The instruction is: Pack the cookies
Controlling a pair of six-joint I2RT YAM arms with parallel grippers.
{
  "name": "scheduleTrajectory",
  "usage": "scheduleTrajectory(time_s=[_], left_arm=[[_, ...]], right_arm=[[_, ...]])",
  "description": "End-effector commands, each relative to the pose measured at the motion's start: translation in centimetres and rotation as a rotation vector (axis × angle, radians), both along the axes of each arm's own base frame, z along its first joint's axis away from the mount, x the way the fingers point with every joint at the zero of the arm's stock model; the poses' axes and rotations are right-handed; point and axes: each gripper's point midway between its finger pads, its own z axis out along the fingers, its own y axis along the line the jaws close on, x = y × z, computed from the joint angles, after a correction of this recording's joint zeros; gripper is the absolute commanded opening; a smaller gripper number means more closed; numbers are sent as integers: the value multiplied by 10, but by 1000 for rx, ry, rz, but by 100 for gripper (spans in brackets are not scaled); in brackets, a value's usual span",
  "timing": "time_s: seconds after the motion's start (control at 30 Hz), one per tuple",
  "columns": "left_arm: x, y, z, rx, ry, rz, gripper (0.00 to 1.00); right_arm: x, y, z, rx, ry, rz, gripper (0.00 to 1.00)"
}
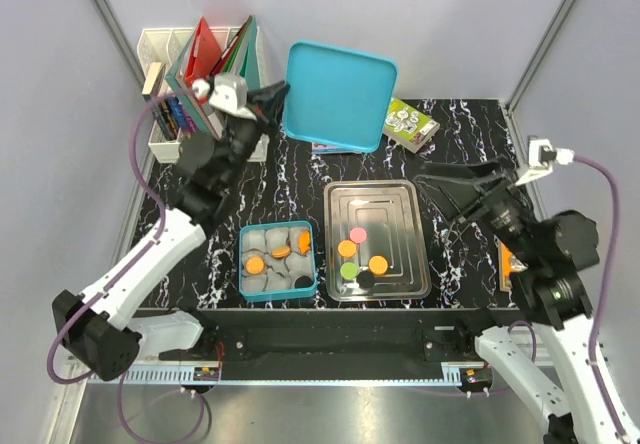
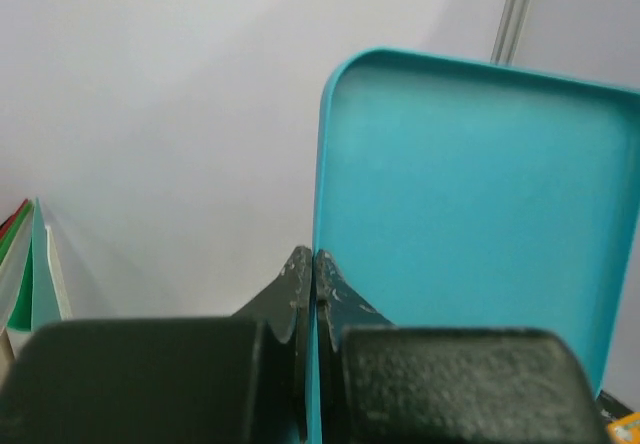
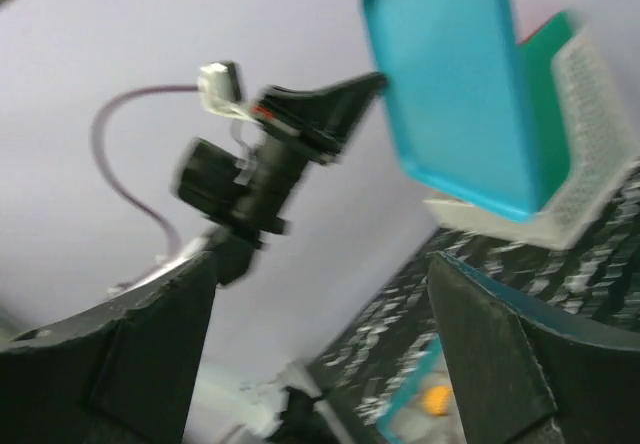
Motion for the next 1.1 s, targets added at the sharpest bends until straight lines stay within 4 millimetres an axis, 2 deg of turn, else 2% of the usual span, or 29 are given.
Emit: scheduleTrajectory(time_s=[0.0, 0.03, 0.1, 0.23, 0.33, 0.37, 0.43, 0.47, 0.5, 0.53, 0.57, 0.6, 0.63, 0.67, 0.7, 0.73, 0.8, 0.9, 1.03, 1.07], left_arm=[[9, -8, -25, 92, 310, -42, 0], [9, -13, -14, 91, 302, -68, 0], [2, -21, -26, 132, 348, -128, 0], [-6, -29, -36, 119, 427, -212, 0], [-12, -37, -50, 101, 522, -297, 0], [-17, -42, -58, 104, 568, -341, 0], [-13, -42, -71, 58, 663, -363, 0], [-17, -43, -75, 46, 698, -400, 0], [-12, -39, -86, 26, 740, -394, 0], [-10, -38, -90, -19, 795, -393, 0], [-11, -36, -101, -26, 865, -388, 0], [-3, -34, -115, -34, 932, -375, 0], [-1, -34, -111, -49, 963, -381, 0], [-5, -34, -127, -40, 1056, -381, 0], [3, -36, -148, -31, 1138, -370, 0], [4, -38, -144, -22, 1153, -381, 0], [4, -41, -170, -11, 1274, -388, 0], [0, -54, -188, -20, 1367, -459, 0], [-4, -65, -201, -37, 1451, -552, 0], [-6, -68, -201, -43, 1465, -579, 0]], right_arm=[[53, -31, -86, -300, 165, -307, 100], [58, -29, -98, -324, 202, -304, 100], [64, -32, -113, -343, 222, -330, 100], [75, -40, -117, -386, 180, -396, 99], [79, -39, -121, -431, 163, -390, 83], [81, -40, -121, -430, 168, -403, 69], [83, -44, -125, -436, 186, -423, 58], [86, -49, -126, -434, 203, -454, 47], [87, -53, -123, -426, 211, -478, 38], [89, -57, -135, -451, 269, -497, 31], [93, -65, -138, -460, 305, -544, 26], [94, -68, -131, -465, 316, -561, 11], [96, -72, -146, -515, 384, -574, 5], [97, -74, -150, -536, 415, -583, 0], [98, -75, -142, -546, 421, -587, 0], [99, -77, -157, -603, 480, -584, 0], [101, -82, -159, -636, 496, -607, 0], [102, -90, -164, -686, 494, -639, 0], [95, -77, -156, -729, 414, -551, 0], [93, -78, -153, -740, 388, -544, 11]])
